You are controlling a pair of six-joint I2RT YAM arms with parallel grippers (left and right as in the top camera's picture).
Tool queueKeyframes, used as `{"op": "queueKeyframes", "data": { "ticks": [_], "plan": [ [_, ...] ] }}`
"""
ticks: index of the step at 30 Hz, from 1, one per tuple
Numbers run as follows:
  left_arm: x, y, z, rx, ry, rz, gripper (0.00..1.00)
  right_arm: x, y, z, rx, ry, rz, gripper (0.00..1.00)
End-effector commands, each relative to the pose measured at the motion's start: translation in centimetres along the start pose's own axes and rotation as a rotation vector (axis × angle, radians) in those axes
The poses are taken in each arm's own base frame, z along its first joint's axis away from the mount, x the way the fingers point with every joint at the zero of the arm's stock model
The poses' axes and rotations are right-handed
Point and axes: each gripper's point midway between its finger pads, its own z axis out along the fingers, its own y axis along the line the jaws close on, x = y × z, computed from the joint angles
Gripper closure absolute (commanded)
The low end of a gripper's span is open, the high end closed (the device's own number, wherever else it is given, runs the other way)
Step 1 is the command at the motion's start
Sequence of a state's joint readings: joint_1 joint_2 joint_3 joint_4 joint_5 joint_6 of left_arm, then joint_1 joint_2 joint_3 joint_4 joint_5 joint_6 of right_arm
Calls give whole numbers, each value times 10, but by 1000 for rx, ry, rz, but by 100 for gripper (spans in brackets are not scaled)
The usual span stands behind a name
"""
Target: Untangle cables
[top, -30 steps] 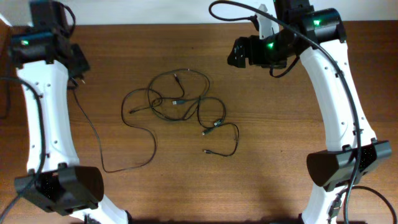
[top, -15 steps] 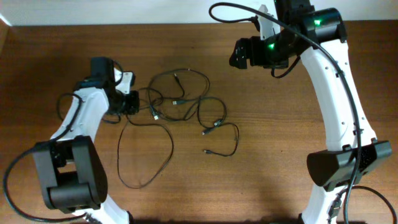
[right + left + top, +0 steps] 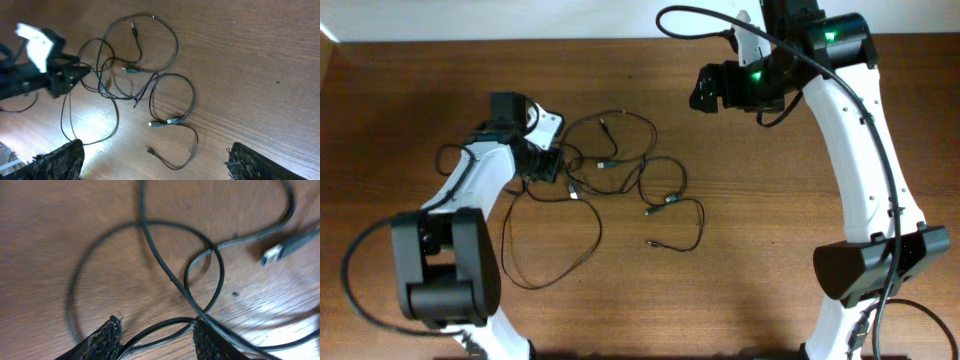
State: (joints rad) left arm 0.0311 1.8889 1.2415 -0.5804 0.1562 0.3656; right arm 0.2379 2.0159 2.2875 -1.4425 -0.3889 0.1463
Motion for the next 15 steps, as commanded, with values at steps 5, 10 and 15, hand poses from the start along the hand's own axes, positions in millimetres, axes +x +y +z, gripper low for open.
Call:
{"op": "queueKeyframes", "data": {
  "ticks": [5, 10, 15],
  "plan": [
    [20, -5, 28, 35, 80, 134, 50, 0, -8, -2, 38, 2, -4, 7],
    [16, -2, 28, 28, 60, 221, 51, 0, -8, -2, 38, 2, -4, 7],
    [14, -2, 37, 27, 54, 225, 53, 0, -8, -2, 38, 2, -4, 7]
  ]
}}
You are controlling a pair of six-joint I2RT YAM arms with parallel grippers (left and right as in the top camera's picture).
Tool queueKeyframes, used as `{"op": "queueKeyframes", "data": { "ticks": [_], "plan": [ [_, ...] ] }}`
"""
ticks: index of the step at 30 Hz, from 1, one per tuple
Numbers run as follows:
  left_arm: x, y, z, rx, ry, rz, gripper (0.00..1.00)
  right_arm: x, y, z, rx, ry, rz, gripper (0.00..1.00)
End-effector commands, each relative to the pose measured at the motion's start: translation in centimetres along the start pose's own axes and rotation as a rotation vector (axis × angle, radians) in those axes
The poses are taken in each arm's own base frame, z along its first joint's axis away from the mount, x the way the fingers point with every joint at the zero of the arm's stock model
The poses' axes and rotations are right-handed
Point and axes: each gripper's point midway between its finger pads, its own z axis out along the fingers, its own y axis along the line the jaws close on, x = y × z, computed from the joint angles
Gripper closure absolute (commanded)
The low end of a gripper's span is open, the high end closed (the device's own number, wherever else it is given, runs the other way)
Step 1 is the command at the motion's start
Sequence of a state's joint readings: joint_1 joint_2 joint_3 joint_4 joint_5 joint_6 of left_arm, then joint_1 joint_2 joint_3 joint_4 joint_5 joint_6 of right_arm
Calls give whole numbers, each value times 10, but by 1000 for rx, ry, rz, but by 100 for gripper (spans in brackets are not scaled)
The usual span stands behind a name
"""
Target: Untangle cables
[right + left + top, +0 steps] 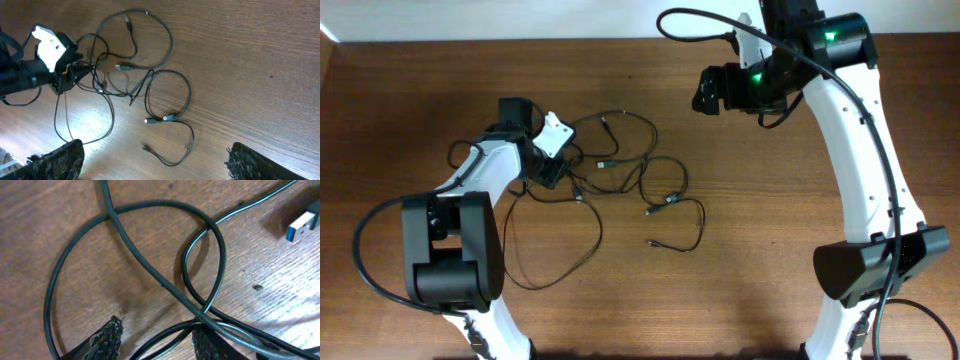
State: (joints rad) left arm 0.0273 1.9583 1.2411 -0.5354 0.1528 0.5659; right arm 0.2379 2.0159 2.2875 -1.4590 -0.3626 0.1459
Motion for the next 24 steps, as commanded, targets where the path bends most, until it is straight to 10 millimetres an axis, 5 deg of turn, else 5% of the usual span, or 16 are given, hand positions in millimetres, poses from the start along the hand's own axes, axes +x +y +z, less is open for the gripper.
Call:
{"op": "queueKeyframes", "data": {
  "ticks": [1, 5, 7, 11, 13, 18, 22, 24],
  "plan": [
    [9, -5, 14, 24, 34, 24, 54, -3, -3, -2, 9, -9, -9, 7],
    [18, -8, 20, 40, 65, 18, 79, -3, -3, -2, 10, -8, -9, 7],
    [19, -2, 19, 6, 78, 20, 100, -3, -3, -2, 10, -9, -9, 7],
    [16, 23, 5, -121, 120, -15, 100, -3, -3, -2, 10, -9, -9, 7],
    [7, 45, -19, -234, 127, -68, 100, -3, -3, -2, 10, -9, -9, 7],
    [-36, 86, -128, -474, 34, -114, 100, -3, -3, -2, 10, -10, -10, 7],
    [-73, 92, -245, -607, -185, -134, 100, -3, -3, -2, 10, -9, -9, 7],
    [-78, 92, -289, -659, -271, -147, 100, -3, -3, -1, 10, -8, -9, 7]
  ]
}}
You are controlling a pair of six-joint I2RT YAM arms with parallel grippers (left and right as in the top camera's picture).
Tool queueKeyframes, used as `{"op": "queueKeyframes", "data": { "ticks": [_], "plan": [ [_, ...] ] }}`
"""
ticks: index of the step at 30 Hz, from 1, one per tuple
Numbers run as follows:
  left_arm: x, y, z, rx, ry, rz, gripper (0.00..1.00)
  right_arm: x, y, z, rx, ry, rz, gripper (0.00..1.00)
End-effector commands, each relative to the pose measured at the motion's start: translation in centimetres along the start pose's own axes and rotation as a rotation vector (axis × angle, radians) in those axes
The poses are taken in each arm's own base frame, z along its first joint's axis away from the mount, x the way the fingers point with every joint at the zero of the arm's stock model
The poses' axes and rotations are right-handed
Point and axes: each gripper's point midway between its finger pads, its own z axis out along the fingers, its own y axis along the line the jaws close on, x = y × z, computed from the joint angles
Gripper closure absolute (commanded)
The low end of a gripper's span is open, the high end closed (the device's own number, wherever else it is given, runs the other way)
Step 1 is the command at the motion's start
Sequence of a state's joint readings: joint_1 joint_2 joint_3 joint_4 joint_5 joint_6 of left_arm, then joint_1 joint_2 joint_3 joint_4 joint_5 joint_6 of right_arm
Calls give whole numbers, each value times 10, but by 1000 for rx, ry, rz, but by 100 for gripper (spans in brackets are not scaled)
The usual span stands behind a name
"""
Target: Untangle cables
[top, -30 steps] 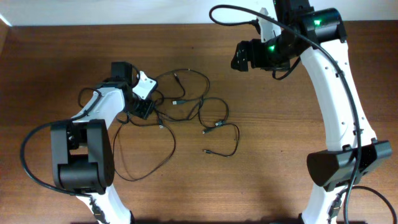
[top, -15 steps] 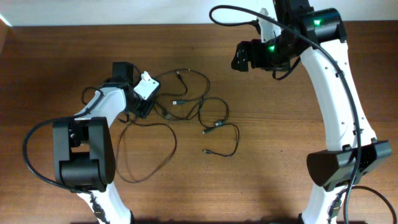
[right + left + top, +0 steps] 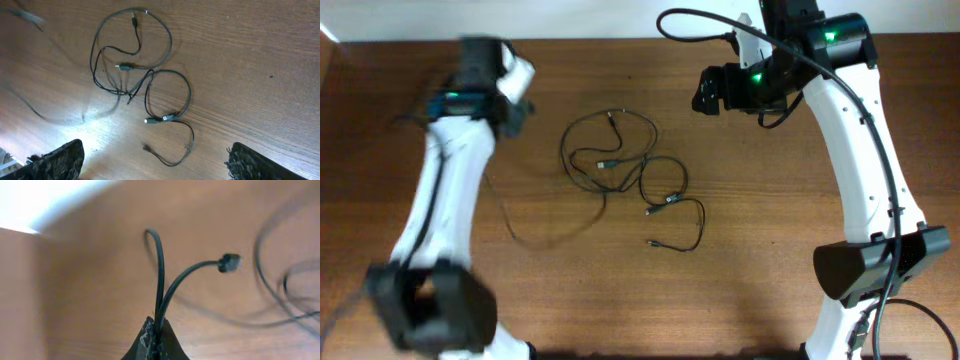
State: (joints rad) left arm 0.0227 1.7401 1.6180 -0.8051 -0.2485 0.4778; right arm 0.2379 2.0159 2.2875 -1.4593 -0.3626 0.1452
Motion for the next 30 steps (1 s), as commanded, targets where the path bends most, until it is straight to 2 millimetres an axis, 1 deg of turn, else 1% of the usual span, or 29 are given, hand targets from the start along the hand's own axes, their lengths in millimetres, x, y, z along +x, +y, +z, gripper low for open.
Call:
{"op": "queueKeyframes", "data": {
  "ticks": [1, 2, 3, 4, 5, 6, 7, 8, 9, 10, 12, 15, 17, 19, 20, 21, 22, 25, 28, 30],
  "plan": [
    [-26, 61, -104, -172, -207, -104, 100, -3, -3, -2, 10, -9, -8, 7],
    [-24, 73, -123, -201, -243, -129, 100, -3, -3, -2, 10, -9, -9, 7],
    [-18, 86, -143, -236, -273, -162, 100, -3, -3, -2, 10, -9, -9, 7],
    [-10, 101, -160, -271, -295, -216, 100, -3, -3, -2, 9, -9, -9, 7],
    [0, 114, -172, -301, -305, -265, 100, -3, -3, -2, 9, -9, -9, 7],
    [18, 136, -185, -370, -299, -358, 100, -3, -3, -2, 9, -8, -8, 7],
    [31, 151, -192, -423, -285, -428, 100, -2, -3, -2, 9, -7, -8, 7],
    [50, 170, -201, -496, -267, -518, 100, -2, -3, -2, 9, -6, -7, 7],
    [64, 184, -206, -545, -253, -579, 100, -2, -3, -2, 9, -6, -7, 7],
    [82, 199, -211, -600, -234, -647, 100, -2, -3, -1, 9, -5, -7, 7],
    [111, 220, -215, -663, -201, -744, 100, -1, -2, -1, 9, -2, -7, 7],
    [147, 236, -219, -719, -175, -924, 100, 0, -2, -1, 10, 2, -5, 7],
    [177, 241, -213, -740, -130, -1068, 100, 1, -3, -1, 10, 4, -4, 7],
    [200, 237, -203, -739, -61, -1162, 100, 1, -3, -1, 10, 7, -3, 7],
    [215, 234, -196, -737, -15, -1233, 100, 1, -3, -1, 11, 8, -3, 7],
    [225, 231, -190, -737, 14, -1297, 100, 1, -3, -1, 11, 8, -3, 7],
    [242, 227, -175, -742, 56, -1415, 100, 2, -3, -1, 10, 8, -3, 7],
    [261, 225, -145, -748, 105, -1545, 100, 2, -3, -1, 11, 9, -3, 7],
    [267, 231, -106, -733, 159, -1548, 100, 2, -3, -1, 11, 12, -2, 7],
    [271, 237, -84, -741, 174, -1544, 100, 3, -3, -1, 12, 16, 0, 7]
  ]
}}
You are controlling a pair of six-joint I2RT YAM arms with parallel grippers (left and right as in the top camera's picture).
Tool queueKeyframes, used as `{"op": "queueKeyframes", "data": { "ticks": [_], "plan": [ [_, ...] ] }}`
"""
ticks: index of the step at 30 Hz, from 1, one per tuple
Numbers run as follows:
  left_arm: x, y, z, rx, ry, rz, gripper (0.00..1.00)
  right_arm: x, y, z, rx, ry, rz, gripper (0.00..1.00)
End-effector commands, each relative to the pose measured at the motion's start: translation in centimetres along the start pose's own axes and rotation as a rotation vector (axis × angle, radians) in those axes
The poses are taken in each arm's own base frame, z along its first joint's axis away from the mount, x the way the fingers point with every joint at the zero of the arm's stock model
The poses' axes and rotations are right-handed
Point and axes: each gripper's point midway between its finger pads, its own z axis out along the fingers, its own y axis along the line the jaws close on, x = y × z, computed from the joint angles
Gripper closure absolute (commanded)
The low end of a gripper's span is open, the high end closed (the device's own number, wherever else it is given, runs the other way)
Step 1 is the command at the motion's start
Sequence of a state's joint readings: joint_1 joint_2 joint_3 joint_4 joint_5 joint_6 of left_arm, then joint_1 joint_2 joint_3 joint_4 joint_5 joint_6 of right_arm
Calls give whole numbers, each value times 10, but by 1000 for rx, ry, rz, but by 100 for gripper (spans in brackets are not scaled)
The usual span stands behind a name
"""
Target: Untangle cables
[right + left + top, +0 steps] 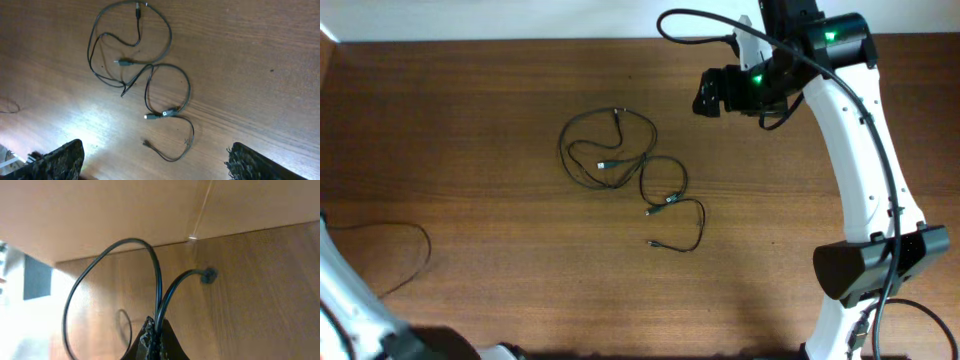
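Black cables (607, 163) lie in a loose tangle on the middle of the brown table (800, 270); the right wrist view shows them too (150, 70). One black cable (425, 245) lies apart at the far left. My left gripper (155, 336) is shut on that cable (159, 287), which loops up from the fingers, its plug (207, 275) hanging free. Only part of the left arm (335, 290) shows at the left edge. My right gripper (157, 162) hangs open high over the tangle, nothing in it.
The table's left edge and a pale wall (125, 210) fill the left wrist view. The right arm (860, 170) rises from the lower right and reaches to the back right.
The left arm has gone from the back left to the front-left edge of the table, still holding the cable, which now lies far from the tangle. The right arm barely moved.
First my left gripper was open, low at the left side of the tangle, then closer over crossing strands. Then it was shut on one cable, lifted to the back left. Now that cable lies apart at the far left; the right gripper stayed open above.
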State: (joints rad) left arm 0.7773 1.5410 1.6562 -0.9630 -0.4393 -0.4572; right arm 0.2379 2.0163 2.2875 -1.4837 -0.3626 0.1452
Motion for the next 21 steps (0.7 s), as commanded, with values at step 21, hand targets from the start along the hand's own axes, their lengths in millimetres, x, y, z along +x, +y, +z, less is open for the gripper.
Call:
{"op": "queueKeyframes", "data": {
  "ticks": [21],
  "plan": [
    [-48, -109, 36, -32, -373, 261, 100, 3, -3, -2, 12, 13, -1, 6]
  ]
}}
